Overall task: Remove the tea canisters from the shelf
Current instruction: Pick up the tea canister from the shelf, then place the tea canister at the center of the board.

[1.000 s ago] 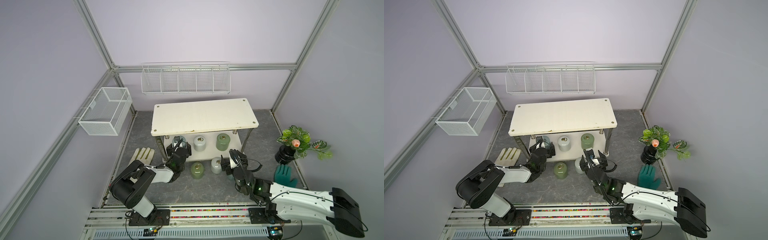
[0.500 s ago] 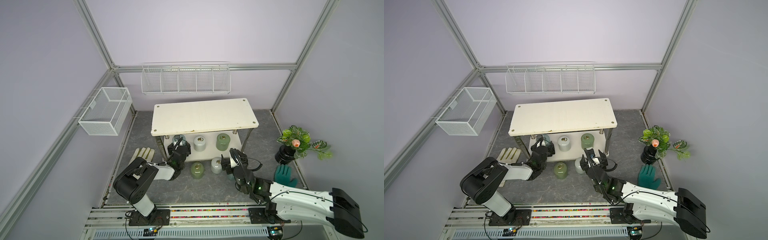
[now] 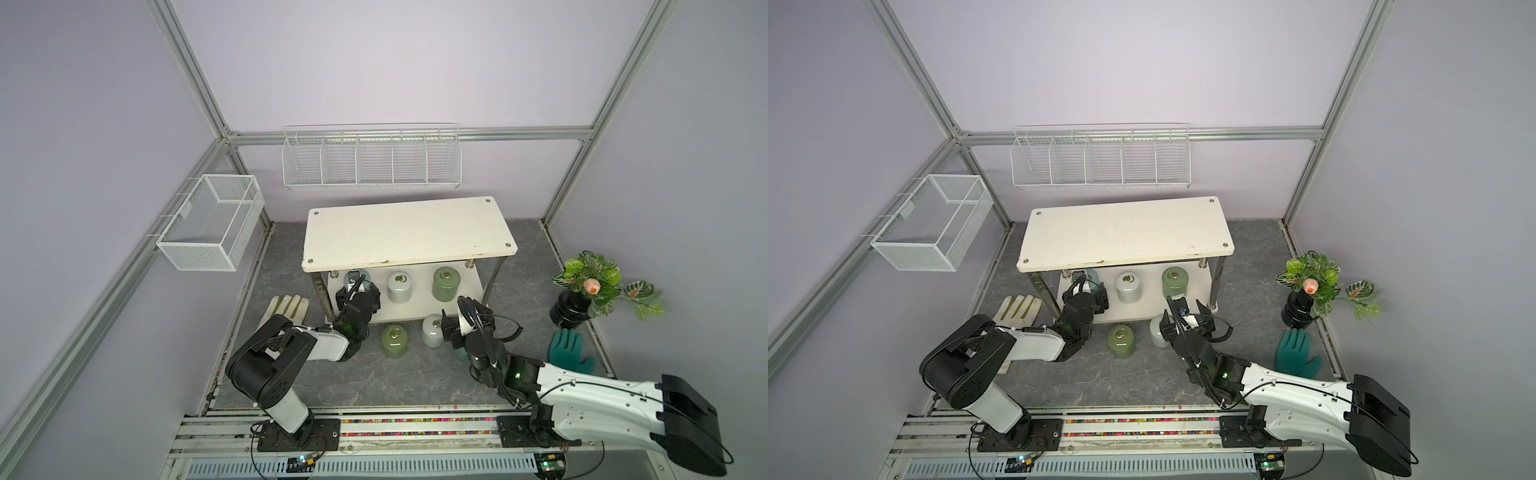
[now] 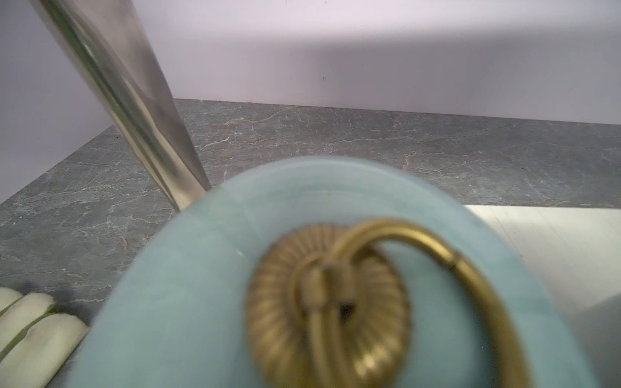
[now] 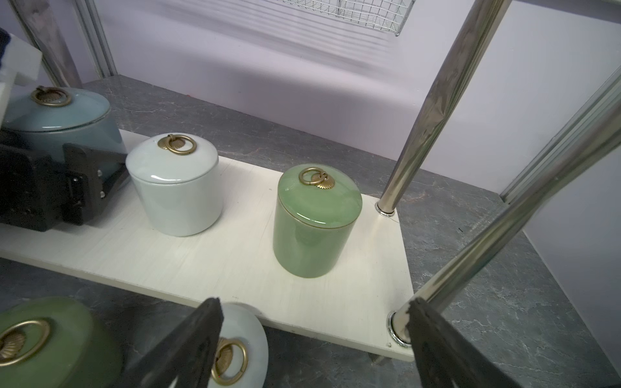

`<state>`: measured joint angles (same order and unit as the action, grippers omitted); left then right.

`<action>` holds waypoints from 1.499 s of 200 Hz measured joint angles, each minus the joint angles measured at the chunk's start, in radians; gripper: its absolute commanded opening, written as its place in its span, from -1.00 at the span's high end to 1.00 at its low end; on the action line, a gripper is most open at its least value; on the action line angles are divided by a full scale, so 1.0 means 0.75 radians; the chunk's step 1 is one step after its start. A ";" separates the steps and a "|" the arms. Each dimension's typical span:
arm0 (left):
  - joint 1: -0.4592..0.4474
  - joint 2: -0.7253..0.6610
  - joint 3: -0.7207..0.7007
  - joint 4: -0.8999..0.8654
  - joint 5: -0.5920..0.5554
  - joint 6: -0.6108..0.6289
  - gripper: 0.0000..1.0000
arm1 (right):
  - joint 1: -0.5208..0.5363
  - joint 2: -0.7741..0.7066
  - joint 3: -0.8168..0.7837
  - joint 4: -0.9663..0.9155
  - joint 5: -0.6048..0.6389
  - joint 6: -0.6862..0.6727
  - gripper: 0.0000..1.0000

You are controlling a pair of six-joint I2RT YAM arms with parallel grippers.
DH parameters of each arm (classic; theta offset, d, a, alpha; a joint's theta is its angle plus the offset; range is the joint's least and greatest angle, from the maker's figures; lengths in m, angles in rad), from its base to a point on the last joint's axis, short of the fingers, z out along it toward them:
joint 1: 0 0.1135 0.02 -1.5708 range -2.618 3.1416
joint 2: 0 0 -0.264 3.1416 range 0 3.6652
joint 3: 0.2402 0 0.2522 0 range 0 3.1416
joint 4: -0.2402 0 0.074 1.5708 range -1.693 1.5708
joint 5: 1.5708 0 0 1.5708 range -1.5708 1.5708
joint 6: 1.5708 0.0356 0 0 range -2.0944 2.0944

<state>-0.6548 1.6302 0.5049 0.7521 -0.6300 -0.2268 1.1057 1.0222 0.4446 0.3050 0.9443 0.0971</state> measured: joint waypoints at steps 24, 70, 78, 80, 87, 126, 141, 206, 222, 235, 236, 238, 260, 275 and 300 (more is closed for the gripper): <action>0.001 -0.042 -0.043 -0.002 -0.001 0.000 -0.46 | -0.004 0.004 0.000 0.000 -0.001 0.000 -0.78; -0.027 -0.128 -0.101 -0.050 0.001 -0.003 -0.46 | -0.006 0.004 -0.005 0.012 -0.005 0.005 -0.78; -0.041 -0.139 -0.113 -0.052 -0.010 -0.005 -0.46 | -0.006 0.004 -0.009 0.015 -0.005 0.005 -0.78; -0.046 -0.141 -0.117 -0.051 -0.013 -0.005 -0.46 | -0.006 0.004 -0.010 0.016 -0.005 0.005 -0.78; -0.063 -0.149 -0.130 -0.042 -0.030 -0.006 -0.46 | -0.006 0.004 -0.014 0.016 -0.006 0.005 -0.78; -0.166 -0.168 -0.192 0.017 -0.125 -0.020 -0.46 | -0.007 0.004 -0.021 0.018 -0.020 0.006 -0.78; -0.201 -0.189 -0.226 0.037 -0.165 -0.031 -0.46 | -0.007 -0.001 -0.021 0.017 -0.025 0.009 -0.78; -0.282 -0.328 -0.368 0.027 -0.314 -0.094 -0.47 | -0.006 -0.014 -0.021 0.007 -0.035 0.009 -0.78; -0.308 -0.357 -0.389 0.004 -0.354 -0.111 -0.48 | -0.006 -0.014 -0.018 0.003 -0.035 0.009 -0.78; -0.339 -0.375 -0.396 -0.026 -0.384 -0.127 -0.48 | -0.006 -0.014 -0.015 0.002 -0.035 0.009 -0.78; -0.341 -0.376 -0.397 -0.026 -0.385 -0.128 -0.48 | -0.006 -0.014 -0.014 0.001 -0.035 0.009 -0.78; -0.345 -0.378 -0.398 -0.029 -0.389 -0.131 -0.48 | -0.006 -0.014 -0.014 0.001 -0.035 0.009 -0.78; -0.423 -0.407 -0.432 -0.048 -0.449 -0.176 -0.48 | -0.005 -0.014 -0.006 -0.002 -0.035 0.008 -0.78; -0.474 -0.429 -0.446 -0.083 -0.485 -0.214 -0.50 | -0.005 -0.012 -0.002 -0.002 -0.035 0.004 -0.78; -0.559 -0.506 -0.482 -0.185 -0.557 -0.309 -0.50 | 0.003 0.006 0.013 -0.002 -0.037 -0.001 -0.78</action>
<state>-1.0744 1.2507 0.1436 0.6132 -1.0481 -0.4583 1.1080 1.0267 0.4541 0.3035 0.9165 0.0967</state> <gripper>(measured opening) 0.839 0.889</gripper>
